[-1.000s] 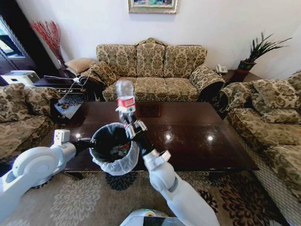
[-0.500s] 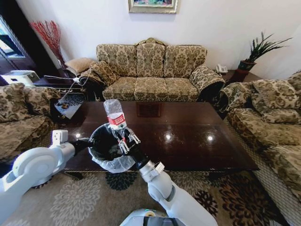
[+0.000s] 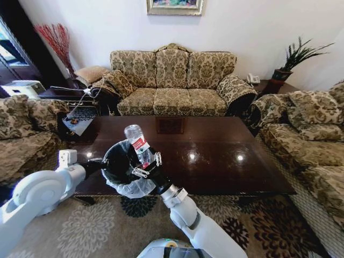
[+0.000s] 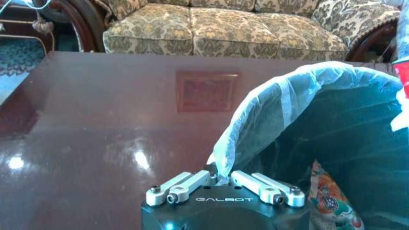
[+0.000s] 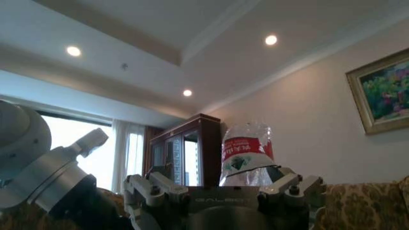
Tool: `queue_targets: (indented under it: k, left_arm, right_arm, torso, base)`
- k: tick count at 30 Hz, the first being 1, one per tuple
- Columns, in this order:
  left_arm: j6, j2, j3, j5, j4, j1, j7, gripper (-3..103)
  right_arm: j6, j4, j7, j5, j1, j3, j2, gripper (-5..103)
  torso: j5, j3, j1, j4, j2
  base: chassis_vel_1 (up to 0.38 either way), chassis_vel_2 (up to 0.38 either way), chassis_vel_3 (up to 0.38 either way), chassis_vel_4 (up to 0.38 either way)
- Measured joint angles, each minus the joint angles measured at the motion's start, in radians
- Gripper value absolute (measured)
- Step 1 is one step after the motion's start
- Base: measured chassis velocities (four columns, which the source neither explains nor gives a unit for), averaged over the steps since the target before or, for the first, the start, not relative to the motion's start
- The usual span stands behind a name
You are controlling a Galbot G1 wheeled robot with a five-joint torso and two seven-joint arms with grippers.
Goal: Move to the front of the table and place the trash on the table into the trash bin.
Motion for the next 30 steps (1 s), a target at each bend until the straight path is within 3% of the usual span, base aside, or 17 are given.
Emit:
queue_targets:
  k: [5, 8, 14, 16, 20, 24, 30]
  left_arm:
    - [0.004, -0.016, -0.006, 0.009, -0.018, 0.011, 0.000, 0]
    - [0.004, -0.019, -0.006, 0.010, -0.025, 0.010, 0.001, 0]
    - [0.006, -0.030, -0.004, 0.011, -0.026, 0.010, 0.003, 0]
    - [0.006, -0.030, -0.002, 0.011, -0.025, 0.010, 0.004, 0]
    - [0.006, -0.021, 0.004, 0.011, -0.025, 0.010, 0.004, 0]
    - [0.006, -0.019, 0.003, 0.010, -0.028, 0.011, 0.004, 0]
    - [0.006, -0.020, 0.002, 0.009, -0.027, 0.016, 0.004, 0]
  right_arm:
    - [-0.004, -0.008, -0.063, -0.104, 0.023, -0.007, -0.035, 100]
    - [-0.044, 0.002, -0.093, -0.100, 0.032, -0.019, -0.067, 100]
    - [-0.056, 0.016, -0.142, -0.104, 0.044, -0.010, -0.133, 100]
    - [-0.046, 0.030, -0.227, -0.083, 0.052, 0.004, -0.176, 100]
    - [-0.031, 0.049, -0.313, -0.118, 0.051, 0.002, -0.213, 100]
    - [-0.071, 0.086, -0.335, -0.127, 0.032, 0.012, -0.234, 100]
    - [-0.074, 0.094, -0.375, -0.159, 0.031, 0.058, -0.245, 100]
  torso:
    - [0.0002, 0.000, 0.000, 0.0002, 0.000]
    - [-0.0001, 0.000, 0.000, 0.0000, 0.000]
    - [0.0000, 0.000, 0.000, 0.0001, 0.000]
    - [0.0000, 0.000, 0.000, 0.0001, 0.000]
    - [0.0001, 0.000, 0.000, 0.0000, 0.000]
    - [0.0000, 0.000, 0.000, -0.0001, 0.000]
    - [0.0001, 0.000, 0.000, 0.0001, 0.000]
  base:
    - [0.000, 0.000, 0.000, 0.000]
    - [0.000, 0.000, 0.000, 0.000]
    - [0.000, 0.000, 0.000, 0.000]
    - [0.000, 0.000, 0.000, 0.000]
    - [0.000, 0.000, 0.000, 0.000]
    - [0.000, 0.000, 0.000, 0.000]
    - [0.000, 0.000, 0.000, 0.000]
